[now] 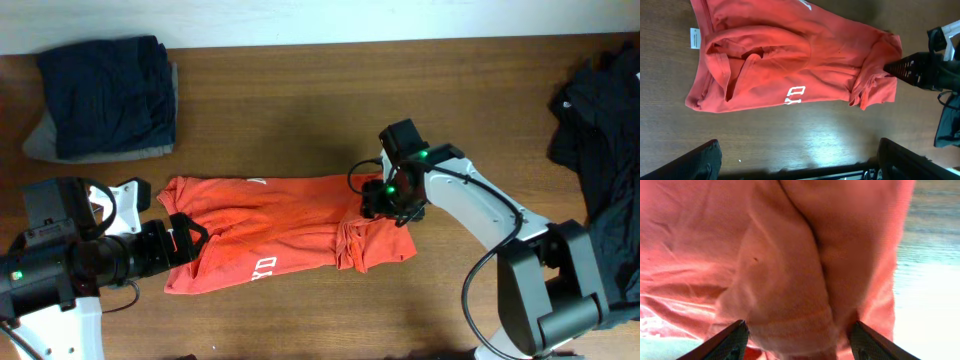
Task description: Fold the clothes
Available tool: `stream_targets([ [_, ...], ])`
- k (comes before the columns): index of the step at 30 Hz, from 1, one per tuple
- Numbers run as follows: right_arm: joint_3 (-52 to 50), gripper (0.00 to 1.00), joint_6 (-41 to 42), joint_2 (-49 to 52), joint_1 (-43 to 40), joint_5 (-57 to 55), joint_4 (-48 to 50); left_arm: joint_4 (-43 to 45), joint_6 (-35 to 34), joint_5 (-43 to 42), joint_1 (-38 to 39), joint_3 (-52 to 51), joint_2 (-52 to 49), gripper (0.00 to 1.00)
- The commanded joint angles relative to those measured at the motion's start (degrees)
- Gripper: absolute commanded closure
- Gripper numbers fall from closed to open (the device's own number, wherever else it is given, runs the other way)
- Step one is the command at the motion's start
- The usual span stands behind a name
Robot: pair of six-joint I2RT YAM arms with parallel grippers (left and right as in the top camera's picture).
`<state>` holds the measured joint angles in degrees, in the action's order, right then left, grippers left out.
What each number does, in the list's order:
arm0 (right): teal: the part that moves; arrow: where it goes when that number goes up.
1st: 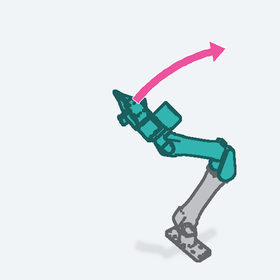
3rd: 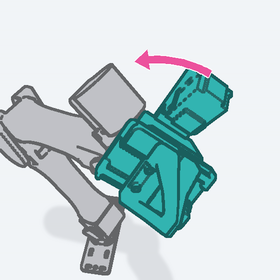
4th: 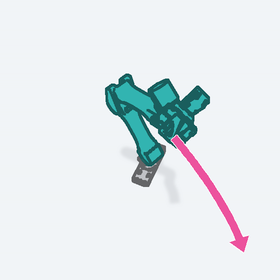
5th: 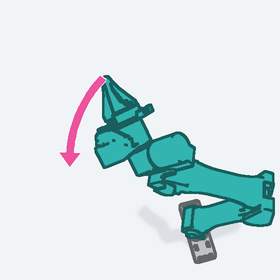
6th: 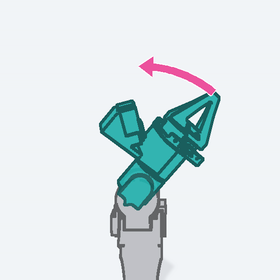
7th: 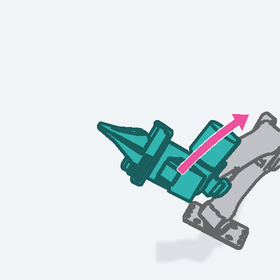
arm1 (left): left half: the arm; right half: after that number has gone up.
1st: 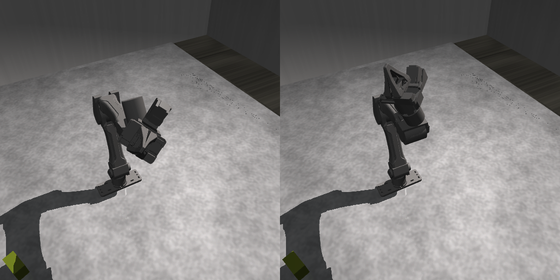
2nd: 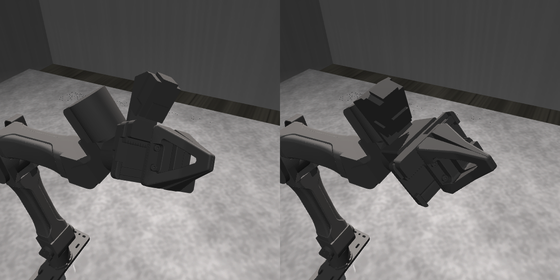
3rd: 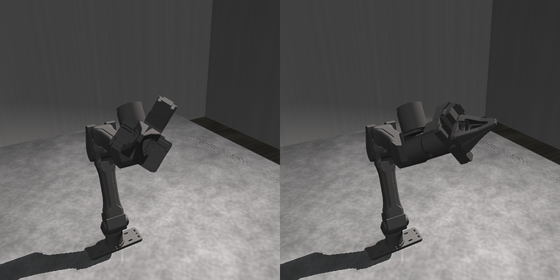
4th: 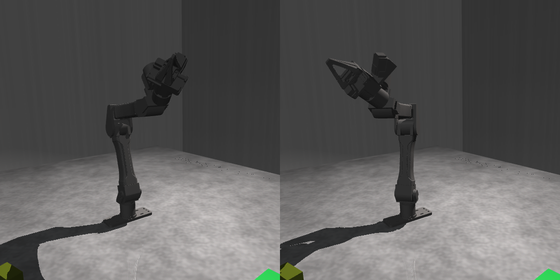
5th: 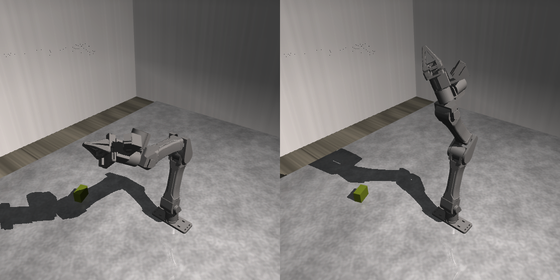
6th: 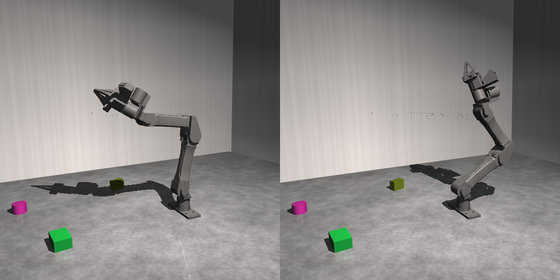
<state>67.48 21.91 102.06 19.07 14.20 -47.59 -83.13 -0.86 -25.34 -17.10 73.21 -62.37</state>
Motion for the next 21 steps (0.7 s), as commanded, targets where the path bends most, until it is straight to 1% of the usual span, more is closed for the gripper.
stream_targets([
  [1, 2.64, 0.3, 0.0, -0.33, -1.09, -1.36, -1.18, -0.02, 0.31, -0.79, 0.22, -0.26, 0.09, 0.01],
  [10, 3.85, 0.3, -0.48, -0.35, -1.09, -1.31, -1.79, 0.0, 0.28, -0.79, 0.22, -0.26, 0.09, 0.01],
  [16, 4.44, 0.3, -0.42, -0.33, -1.03, 0.68, -2.19, 0.2, 0.28, -0.79, 0.22, -0.26, 0.09, 0.01],
  [21, 4.42, 0.3, -0.5, -0.33, 0.48, 0.33, -2.08, 0.39, 0.28, -0.79, 0.22, -0.26, 0.09, 0.01],
])
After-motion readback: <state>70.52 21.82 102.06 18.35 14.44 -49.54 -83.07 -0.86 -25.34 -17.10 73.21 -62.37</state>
